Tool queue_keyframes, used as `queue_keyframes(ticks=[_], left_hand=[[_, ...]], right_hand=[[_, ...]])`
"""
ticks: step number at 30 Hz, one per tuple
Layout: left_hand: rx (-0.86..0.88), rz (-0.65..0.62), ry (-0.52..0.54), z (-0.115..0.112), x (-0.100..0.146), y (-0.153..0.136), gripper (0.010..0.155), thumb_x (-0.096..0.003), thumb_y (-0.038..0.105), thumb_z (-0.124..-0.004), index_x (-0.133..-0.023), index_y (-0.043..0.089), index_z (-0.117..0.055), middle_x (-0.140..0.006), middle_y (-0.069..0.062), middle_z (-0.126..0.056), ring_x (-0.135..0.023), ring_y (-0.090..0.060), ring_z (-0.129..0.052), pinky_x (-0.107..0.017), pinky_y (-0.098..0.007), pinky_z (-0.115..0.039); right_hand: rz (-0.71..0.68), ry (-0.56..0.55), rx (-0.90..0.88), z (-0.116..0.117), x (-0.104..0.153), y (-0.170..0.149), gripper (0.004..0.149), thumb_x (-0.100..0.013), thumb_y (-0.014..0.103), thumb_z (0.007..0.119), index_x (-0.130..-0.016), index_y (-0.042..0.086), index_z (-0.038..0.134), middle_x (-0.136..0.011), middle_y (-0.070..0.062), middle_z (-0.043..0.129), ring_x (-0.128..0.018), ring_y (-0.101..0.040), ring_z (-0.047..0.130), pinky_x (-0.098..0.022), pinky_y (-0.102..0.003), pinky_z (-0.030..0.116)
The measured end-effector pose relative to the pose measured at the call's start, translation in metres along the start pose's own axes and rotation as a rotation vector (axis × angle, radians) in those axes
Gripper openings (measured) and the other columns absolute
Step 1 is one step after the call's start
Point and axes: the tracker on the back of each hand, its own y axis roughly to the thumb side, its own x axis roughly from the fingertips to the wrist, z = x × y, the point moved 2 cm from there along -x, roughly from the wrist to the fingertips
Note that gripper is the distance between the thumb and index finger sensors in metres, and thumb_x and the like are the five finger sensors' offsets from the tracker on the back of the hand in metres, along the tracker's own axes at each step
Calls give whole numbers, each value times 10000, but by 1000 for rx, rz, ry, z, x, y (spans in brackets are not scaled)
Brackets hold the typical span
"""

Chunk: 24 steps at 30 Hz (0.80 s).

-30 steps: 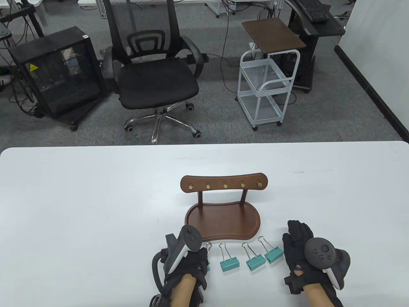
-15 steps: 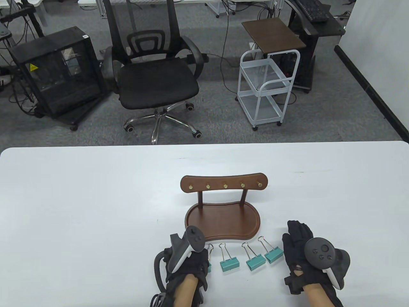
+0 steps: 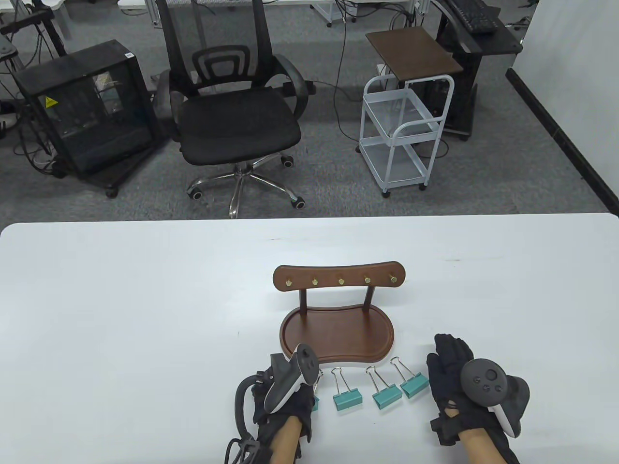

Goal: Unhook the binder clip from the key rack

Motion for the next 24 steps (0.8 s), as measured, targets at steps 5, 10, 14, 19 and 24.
queue_keyframes(ticks=[5, 10, 14, 19, 24], left_hand=[[-18, 10, 18, 2, 0, -1, 464, -543, 570, -751, -829, 217, -846, -662, -17, -958, -433, -289, -973, -305, -449, -832], [6, 8, 30, 5, 1, -3, 464, -540, 568, -743, -815, 212, -857, -665, -29, -959, -450, -257, -983, -310, -446, -833], [22, 15, 58, 8, 2, -7, 450, -545, 554, -731, -815, 217, -859, -671, -39, -961, -468, -258, -984, -318, -446, -833], [63, 9, 102, 14, 5, -12, 456, -548, 547, -722, -837, 221, -852, -705, -49, -958, -519, -267, -983, -354, -456, -832], [96, -24, 204, 21, 10, -10, 528, -545, 573, -677, -929, 233, -803, -838, -72, -914, -681, -306, -942, -481, -514, -801]], right_hand=[[2, 2, 3, 0, 0, 0, 595, -403, 491, 646, -896, 159, 663, -959, -154, 709, -869, -421, 643, -609, -512, 639], [3, 4, 6, 0, 0, 0, 594, -404, 490, 645, -896, 158, 664, -957, -156, 712, -866, -422, 647, -607, -512, 641], [3, 5, 9, 1, 0, 0, 594, -404, 491, 645, -896, 159, 663, -958, -156, 709, -868, -421, 645, -608, -512, 640], [7, 9, 3, 2, 0, -1, 594, -404, 492, 645, -899, 164, 659, -962, -154, 704, -870, -421, 639, -611, -512, 636], [13, -12, 5, -1, 1, -2, 597, -401, 493, 649, -905, 173, 646, -973, -152, 681, -882, -419, 615, -620, -515, 620]])
